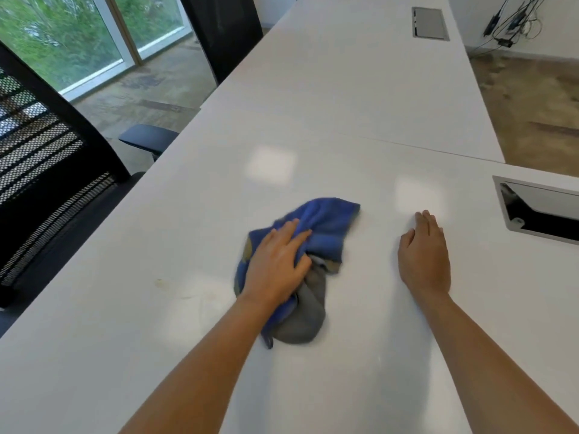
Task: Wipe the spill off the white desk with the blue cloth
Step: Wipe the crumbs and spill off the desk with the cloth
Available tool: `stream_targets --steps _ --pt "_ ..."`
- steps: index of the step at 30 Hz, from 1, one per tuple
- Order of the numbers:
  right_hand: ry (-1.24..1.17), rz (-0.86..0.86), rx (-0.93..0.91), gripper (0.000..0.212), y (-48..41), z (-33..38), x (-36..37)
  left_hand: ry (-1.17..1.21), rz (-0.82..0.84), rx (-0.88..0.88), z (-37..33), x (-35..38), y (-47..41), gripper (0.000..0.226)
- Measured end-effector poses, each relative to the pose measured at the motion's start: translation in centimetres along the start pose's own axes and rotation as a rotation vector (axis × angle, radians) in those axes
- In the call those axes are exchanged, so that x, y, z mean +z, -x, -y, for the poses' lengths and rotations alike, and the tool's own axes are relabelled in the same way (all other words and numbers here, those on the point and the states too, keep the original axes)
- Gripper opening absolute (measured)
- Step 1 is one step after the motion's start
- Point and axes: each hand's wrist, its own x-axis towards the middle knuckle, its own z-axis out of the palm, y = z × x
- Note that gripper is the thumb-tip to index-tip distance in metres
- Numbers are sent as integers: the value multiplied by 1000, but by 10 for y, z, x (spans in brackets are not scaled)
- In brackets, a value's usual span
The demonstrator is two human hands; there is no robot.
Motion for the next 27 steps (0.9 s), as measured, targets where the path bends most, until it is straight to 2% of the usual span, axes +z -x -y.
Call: stream_targets --steps 2,5,9,11,16,19,23,27 --pt "-5 -7 -3 44 0 0 0 -57 -47 -88 25 -7 -17 62" --pt "0 -7 0 45 0 1 0 -69 -104 -203 58 -23 -27 52" --pt "13 -13 -7 45 -1 4 0 24 -137 -261 53 -25 -24 45" --pt "19 -12 -3 45 -1 4 0 48 -104 -223 26 -10 -23 46" --pt "-33 18 6 45 -1 2 -3 47 -30 51 -66 46 -5 53" --pt "-59 88 -5 46 1 1 -9 48 15 88 -96 58 22 52" --pt "-49 45 -22 45 0 3 -10 -82 -16 68 -73 45 34 51" --pt "-11 19 -21 45 1 1 -7 -153 -78 -92 -13 10 32 52"
